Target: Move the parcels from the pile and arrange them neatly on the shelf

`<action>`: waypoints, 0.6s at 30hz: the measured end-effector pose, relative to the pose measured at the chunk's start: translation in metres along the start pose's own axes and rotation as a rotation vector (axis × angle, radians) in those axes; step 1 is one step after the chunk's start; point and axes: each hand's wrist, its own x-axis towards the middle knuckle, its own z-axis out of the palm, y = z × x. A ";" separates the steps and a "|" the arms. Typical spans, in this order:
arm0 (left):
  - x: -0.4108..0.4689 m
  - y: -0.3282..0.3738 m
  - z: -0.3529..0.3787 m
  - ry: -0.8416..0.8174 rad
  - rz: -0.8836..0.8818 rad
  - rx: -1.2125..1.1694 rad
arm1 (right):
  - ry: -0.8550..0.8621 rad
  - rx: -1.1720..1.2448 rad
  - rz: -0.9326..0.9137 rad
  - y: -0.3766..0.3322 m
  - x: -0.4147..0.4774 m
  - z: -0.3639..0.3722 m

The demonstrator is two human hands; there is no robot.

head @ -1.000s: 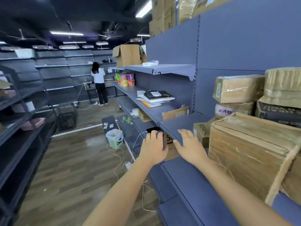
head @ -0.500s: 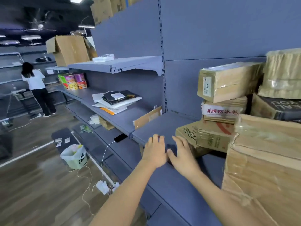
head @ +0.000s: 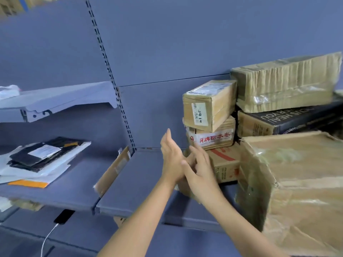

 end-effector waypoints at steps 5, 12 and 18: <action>0.025 0.047 0.002 0.121 0.089 -0.291 | 0.359 0.470 0.210 -0.040 0.017 -0.023; 0.053 0.081 0.001 0.142 0.233 -0.309 | 0.378 0.666 0.290 -0.057 0.033 -0.039; 0.022 0.055 -0.007 0.427 0.505 -0.272 | 0.131 0.817 0.277 -0.068 0.042 -0.044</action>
